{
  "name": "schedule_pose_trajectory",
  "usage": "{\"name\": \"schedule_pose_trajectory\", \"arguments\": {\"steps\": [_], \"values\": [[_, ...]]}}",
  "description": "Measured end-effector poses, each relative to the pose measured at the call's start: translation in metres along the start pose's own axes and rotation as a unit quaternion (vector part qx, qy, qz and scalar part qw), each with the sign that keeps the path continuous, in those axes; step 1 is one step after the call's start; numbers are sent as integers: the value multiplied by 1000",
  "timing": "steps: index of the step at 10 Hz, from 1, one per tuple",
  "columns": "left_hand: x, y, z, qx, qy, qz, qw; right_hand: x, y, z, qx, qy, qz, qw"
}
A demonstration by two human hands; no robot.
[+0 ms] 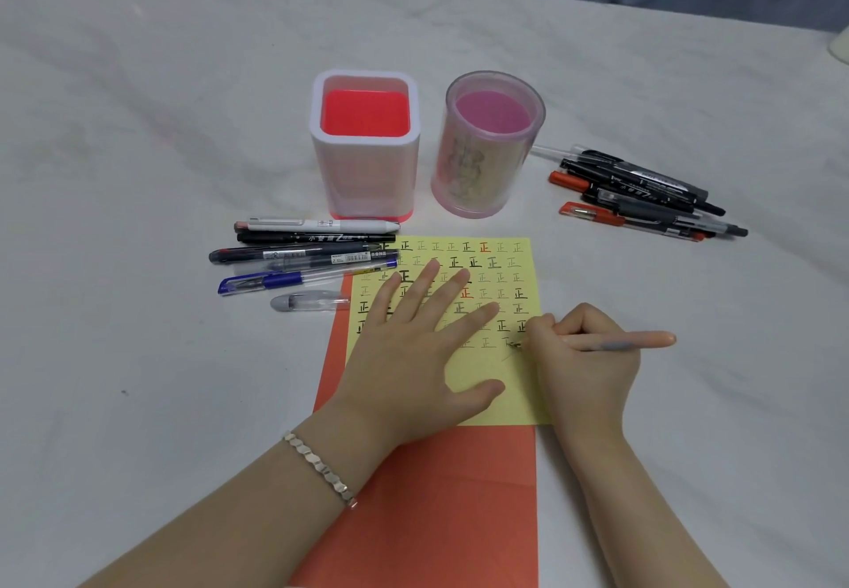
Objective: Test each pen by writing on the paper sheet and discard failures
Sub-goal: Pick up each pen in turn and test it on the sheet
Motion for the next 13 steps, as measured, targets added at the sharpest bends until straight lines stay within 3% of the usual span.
{"name": "schedule_pose_trajectory", "arguments": {"steps": [8, 13], "values": [[0, 2, 1, 7, 3, 2, 1000, -1, 2, 2, -17, -4, 14, 1000], [-1, 3, 1, -2, 19, 13, 1000, 0, -5, 3, 46, 29, 4, 998]]}}
Point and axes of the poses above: each hand's wrist, its own x-axis towards the middle knuckle, its own y-axis out of the palm, z = x × y, the point moved 5 cm from there along x, towards the middle knuckle, and after that the axes turned 10 degrees about y, right-handed, at the moved point
